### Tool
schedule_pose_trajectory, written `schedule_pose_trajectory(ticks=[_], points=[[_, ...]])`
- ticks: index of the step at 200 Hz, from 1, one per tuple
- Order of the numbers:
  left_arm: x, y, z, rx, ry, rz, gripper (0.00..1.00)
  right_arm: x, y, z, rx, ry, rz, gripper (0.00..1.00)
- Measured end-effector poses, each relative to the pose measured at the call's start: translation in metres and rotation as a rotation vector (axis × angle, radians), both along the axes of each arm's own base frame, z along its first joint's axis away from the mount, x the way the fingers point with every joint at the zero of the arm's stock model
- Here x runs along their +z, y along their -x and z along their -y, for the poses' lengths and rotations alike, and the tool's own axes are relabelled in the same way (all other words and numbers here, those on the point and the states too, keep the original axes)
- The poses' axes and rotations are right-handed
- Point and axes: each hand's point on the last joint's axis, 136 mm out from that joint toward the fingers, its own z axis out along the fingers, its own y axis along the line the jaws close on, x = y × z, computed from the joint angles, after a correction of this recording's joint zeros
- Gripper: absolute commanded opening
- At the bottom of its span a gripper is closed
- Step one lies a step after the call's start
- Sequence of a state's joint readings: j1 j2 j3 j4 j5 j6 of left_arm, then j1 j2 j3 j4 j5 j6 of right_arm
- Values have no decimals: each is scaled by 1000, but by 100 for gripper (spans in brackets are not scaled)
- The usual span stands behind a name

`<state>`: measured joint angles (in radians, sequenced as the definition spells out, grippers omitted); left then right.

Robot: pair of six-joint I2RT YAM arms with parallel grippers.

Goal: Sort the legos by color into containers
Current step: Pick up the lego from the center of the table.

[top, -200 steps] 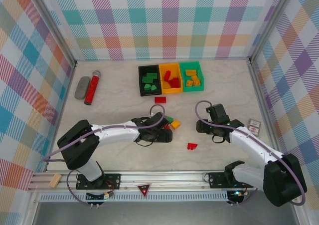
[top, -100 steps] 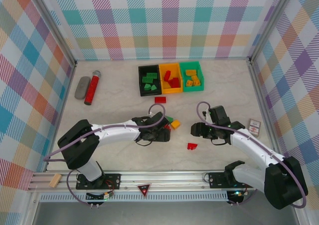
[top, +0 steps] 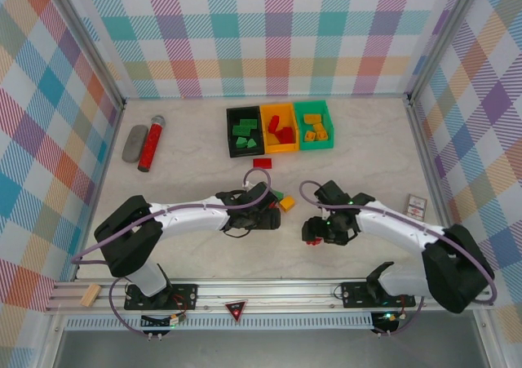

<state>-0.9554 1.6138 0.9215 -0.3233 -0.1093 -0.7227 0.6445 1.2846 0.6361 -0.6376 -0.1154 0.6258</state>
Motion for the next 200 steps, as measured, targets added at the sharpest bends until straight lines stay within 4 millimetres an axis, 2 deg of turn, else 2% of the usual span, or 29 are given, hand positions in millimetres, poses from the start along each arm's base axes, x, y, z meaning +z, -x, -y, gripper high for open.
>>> schedule_pose_trajectory(ticks=[64, 98, 109, 145, 200], points=[[6, 3, -13, 20, 7, 30, 79, -6, -15, -17, 46, 99, 6, 70], [6, 3, -16, 30, 1, 36, 79, -12, -10, -23, 95, 150, 5, 68], [5, 3, -17, 31, -1, 38, 79, -13, -10, -23, 102, 163, 13, 66], [5, 4, -17, 31, -1, 38, 79, -13, -8, -19, 87, 188, 12, 48], [5, 4, -23, 38, -10, 47, 79, -4, -10, -18, 80, 178, 33, 46]])
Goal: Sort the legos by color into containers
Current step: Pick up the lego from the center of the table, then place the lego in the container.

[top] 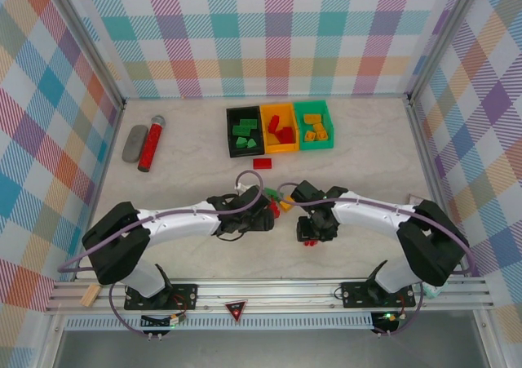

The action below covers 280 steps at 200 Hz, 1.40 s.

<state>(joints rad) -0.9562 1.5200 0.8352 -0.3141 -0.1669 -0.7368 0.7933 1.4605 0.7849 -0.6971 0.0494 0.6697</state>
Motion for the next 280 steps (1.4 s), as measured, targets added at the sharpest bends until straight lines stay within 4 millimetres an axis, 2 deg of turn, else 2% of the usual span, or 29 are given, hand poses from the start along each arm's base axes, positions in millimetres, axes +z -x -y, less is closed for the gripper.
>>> schedule_pose_trajectory(ticks=[25, 48, 82, 114, 147, 180, 209, 228, 242, 280], points=[[-1, 3, -7, 7, -6, 5, 79, 12, -13, -6, -1, -21, 35, 46], [1, 5, -10, 11, 0, 8, 78, 36, -42, -20, -4, -81, 100, 46], [8, 7, -14, 24, 23, 24, 79, 66, -109, -34, -28, -140, 199, 46], [15, 12, -20, 36, 47, 33, 79, 75, -174, -41, -47, -163, 243, 46], [15, 20, -28, 42, 51, 28, 79, 84, -244, -59, -47, -194, 307, 46], [19, 26, -30, 44, 64, 37, 79, 97, -315, -89, -18, -221, 401, 46], [23, 28, -27, 46, 79, 44, 79, 112, -366, -110, 8, -228, 499, 49], [21, 29, -28, 47, 74, 45, 79, 120, -386, -114, 19, -218, 558, 62], [19, 30, -29, 46, 70, 43, 79, 124, -393, -113, 21, -206, 584, 69], [13, 31, -29, 45, 53, 32, 79, 119, -391, -105, 21, -177, 568, 71]])
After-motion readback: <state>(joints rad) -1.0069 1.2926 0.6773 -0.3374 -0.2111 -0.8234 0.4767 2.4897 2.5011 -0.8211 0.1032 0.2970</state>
